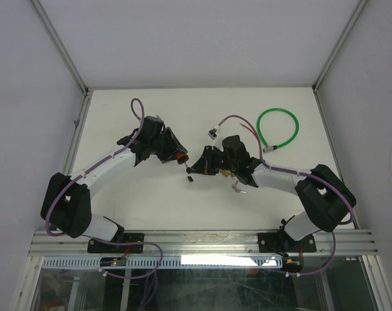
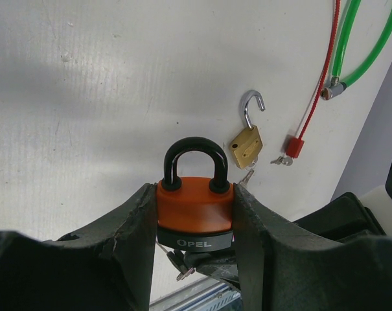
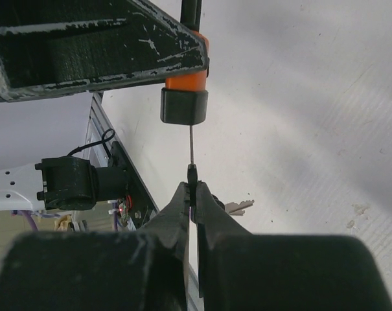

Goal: Unlock with the key

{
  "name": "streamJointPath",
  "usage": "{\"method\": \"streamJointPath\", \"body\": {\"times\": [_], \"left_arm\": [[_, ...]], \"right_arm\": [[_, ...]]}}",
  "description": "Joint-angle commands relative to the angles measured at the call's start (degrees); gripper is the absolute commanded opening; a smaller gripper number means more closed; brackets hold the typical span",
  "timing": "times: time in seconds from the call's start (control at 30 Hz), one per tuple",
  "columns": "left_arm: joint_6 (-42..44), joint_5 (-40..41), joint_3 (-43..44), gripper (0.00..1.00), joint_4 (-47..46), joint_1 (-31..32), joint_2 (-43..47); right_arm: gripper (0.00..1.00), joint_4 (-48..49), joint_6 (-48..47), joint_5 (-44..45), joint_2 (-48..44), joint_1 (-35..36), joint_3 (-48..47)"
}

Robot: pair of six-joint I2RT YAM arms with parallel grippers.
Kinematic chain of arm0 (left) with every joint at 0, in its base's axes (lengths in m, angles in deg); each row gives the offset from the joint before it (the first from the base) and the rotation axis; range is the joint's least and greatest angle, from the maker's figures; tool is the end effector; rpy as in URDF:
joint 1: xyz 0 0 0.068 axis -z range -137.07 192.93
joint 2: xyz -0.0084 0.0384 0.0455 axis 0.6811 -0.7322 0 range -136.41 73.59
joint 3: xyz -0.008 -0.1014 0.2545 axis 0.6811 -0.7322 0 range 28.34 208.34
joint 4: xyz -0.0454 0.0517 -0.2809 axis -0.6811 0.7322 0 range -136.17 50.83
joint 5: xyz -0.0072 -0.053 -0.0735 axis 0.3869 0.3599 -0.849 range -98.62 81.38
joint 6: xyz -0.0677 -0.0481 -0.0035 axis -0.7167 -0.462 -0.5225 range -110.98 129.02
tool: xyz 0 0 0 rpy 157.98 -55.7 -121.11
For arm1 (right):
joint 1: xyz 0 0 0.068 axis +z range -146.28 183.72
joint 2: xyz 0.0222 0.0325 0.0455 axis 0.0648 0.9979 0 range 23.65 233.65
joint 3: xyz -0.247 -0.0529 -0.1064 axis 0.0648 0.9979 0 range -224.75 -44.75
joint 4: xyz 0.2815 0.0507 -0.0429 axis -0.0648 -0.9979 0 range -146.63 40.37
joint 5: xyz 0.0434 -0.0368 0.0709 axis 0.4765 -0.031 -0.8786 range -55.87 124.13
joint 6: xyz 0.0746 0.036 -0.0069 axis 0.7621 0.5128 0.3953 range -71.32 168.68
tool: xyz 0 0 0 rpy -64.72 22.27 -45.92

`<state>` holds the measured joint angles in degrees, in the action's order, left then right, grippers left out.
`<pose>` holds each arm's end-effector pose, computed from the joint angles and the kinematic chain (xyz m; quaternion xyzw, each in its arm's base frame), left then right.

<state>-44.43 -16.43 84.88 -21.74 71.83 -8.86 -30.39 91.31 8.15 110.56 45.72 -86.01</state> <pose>0.3028 -0.1785 0.1983 -0.1769 0.9220 -0.2710 0.2125 0.2501 0.2680 0.1621 -0.1139 0.8288 0.4869 0.2509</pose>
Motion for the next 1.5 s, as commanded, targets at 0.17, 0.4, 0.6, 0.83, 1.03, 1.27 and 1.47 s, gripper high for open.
{"method": "streamJointPath", "body": {"times": [0.17,0.4,0.6,0.83,1.03,1.27,1.47], "left_arm": [[-0.9,0.8,0.8,0.06,-3.3,1.2,2.5],[-1.5,2.2,0.3,0.06,-3.3,2.2,1.8],[-1.6,3.2,0.6,0.06,-3.3,2.9,1.0],[-2.5,4.2,1.0,0.06,-3.3,4.5,1.0],[-3.7,5.8,1.0,0.06,-3.0,5.9,1.0],[-6.3,7.9,0.3,0.01,-2.8,7.7,1.0],[-7.6,9.0,-0.4,0.01,-2.6,10.3,-0.8]], "right_arm": [[0.0,5.0,2.2,2.3,-3.2,-0.9,0.6],[0.0,6.0,2.2,2.1,-3.1,-0.9,0.4],[0.0,5.8,1.8,3.8,-3.9,-0.9,0.9],[0.0,3.4,1.4,7.7,-4.4,-0.9,0.9],[0.0,6.9,1.3,9.6,-3.8,-0.8,1.5],[0.0,13.4,0.6,14.0,-2.9,-0.2,3.4],[0.0,19.1,-0.1,15.9,-2.5,-0.2,3.8]]}}
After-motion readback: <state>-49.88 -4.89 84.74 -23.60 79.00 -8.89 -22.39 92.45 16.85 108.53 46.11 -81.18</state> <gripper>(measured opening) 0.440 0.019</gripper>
